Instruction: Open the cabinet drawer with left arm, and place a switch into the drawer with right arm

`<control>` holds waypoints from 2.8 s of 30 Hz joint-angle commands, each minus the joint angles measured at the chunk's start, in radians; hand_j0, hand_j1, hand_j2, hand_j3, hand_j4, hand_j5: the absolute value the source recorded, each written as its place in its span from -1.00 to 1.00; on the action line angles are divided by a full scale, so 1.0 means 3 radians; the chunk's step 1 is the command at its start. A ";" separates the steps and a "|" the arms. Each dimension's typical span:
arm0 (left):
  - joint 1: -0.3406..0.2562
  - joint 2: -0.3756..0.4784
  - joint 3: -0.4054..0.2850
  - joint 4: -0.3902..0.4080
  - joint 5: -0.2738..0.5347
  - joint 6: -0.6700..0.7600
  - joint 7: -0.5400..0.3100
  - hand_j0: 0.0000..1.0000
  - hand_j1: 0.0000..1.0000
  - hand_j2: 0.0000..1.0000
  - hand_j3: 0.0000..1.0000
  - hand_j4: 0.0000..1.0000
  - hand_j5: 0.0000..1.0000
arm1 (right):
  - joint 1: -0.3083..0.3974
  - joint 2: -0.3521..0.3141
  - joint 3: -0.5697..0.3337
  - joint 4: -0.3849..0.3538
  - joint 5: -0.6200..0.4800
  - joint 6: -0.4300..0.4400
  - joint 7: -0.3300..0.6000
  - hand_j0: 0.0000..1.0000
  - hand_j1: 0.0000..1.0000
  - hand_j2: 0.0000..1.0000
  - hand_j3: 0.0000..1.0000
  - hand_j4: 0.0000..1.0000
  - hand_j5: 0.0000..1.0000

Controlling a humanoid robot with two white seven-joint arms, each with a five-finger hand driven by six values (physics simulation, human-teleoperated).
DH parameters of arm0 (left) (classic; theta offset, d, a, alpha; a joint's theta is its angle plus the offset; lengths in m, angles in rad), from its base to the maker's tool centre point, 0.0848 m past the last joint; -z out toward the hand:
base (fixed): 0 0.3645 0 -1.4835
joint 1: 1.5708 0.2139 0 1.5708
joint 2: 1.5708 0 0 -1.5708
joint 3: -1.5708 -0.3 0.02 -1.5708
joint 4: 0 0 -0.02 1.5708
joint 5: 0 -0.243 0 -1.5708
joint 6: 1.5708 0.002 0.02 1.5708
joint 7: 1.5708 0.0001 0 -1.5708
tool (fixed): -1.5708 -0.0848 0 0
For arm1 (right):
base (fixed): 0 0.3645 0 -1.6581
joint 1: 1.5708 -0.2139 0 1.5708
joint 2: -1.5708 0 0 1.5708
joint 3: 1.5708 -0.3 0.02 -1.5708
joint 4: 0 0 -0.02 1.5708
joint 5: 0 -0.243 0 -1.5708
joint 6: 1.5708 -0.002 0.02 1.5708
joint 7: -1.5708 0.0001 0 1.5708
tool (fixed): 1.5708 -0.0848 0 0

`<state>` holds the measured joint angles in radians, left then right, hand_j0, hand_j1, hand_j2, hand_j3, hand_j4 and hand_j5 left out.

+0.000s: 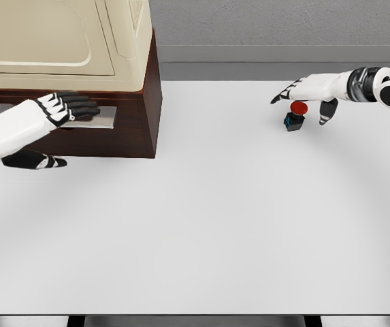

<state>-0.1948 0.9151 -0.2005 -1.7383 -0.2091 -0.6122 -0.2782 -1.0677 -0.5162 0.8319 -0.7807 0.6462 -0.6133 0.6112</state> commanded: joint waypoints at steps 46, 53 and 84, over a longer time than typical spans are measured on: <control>0.0332 -0.0080 0.0121 0.0277 0.0037 0.0005 0.0002 1.00 1.00 1.00 1.00 1.00 1.00 | -0.0041 0.0008 0.0121 0.0061 -0.0011 0.0008 -0.0001 1.00 1.00 1.00 1.00 1.00 1.00; 0.0475 -0.0075 0.0269 0.0246 0.0068 0.0005 0.0002 1.00 1.00 1.00 1.00 1.00 1.00 | -0.0046 0.0008 0.0121 0.0061 -0.0006 0.0008 -0.0001 1.00 1.00 1.00 1.00 1.00 1.00; 0.1237 -0.0085 0.1001 0.0144 0.0129 0.0005 0.0012 1.00 1.00 1.00 1.00 1.00 1.00 | -0.0077 0.0064 0.0111 0.0122 0.0014 0.0008 -0.0001 1.00 1.00 1.00 1.00 1.00 1.00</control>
<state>0.1932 0.8838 0.0692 -1.7207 -0.0985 -0.6205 -0.2631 -1.0907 -0.4953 0.8685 -0.7431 0.6548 -0.6132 0.6112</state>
